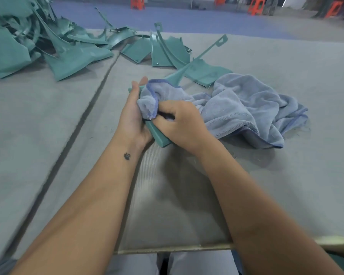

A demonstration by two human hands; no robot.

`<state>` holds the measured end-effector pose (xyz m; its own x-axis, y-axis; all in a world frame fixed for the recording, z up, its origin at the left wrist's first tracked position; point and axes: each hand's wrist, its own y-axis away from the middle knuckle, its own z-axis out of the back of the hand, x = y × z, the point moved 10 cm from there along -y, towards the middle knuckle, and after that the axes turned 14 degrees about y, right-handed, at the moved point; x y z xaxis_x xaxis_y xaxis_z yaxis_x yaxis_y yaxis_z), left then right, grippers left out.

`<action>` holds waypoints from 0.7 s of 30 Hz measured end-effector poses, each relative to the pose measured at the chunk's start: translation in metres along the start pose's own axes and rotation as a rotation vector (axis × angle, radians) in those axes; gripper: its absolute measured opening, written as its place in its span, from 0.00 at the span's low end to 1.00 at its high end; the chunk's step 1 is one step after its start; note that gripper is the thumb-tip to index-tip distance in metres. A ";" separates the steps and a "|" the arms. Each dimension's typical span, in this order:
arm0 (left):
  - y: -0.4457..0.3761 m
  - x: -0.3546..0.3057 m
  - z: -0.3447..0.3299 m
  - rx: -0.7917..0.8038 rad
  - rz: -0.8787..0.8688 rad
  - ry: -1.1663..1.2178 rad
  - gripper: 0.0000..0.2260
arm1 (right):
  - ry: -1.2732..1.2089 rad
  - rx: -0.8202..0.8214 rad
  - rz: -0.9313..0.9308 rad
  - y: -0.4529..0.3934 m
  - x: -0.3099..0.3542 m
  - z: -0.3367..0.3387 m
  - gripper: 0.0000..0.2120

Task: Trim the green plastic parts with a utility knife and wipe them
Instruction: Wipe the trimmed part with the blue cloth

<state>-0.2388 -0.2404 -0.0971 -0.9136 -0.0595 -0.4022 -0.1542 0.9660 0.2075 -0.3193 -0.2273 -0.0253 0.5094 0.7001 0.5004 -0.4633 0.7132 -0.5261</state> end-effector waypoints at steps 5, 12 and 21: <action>-0.007 -0.003 -0.003 0.037 -0.097 -0.027 0.27 | -0.029 0.111 0.011 -0.012 -0.001 -0.016 0.15; -0.001 -0.003 -0.031 0.268 -0.237 -0.230 0.25 | 0.131 -0.051 -0.273 -0.022 -0.033 -0.006 0.27; 0.002 -0.004 -0.039 0.340 -0.247 -0.259 0.24 | 0.208 -0.154 -0.156 -0.021 -0.021 0.016 0.17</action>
<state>-0.2498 -0.2482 -0.0601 -0.7352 -0.2746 -0.6197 -0.1839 0.9608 -0.2075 -0.3323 -0.2567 -0.0137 0.7111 0.5484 0.4399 -0.2605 0.7867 -0.5597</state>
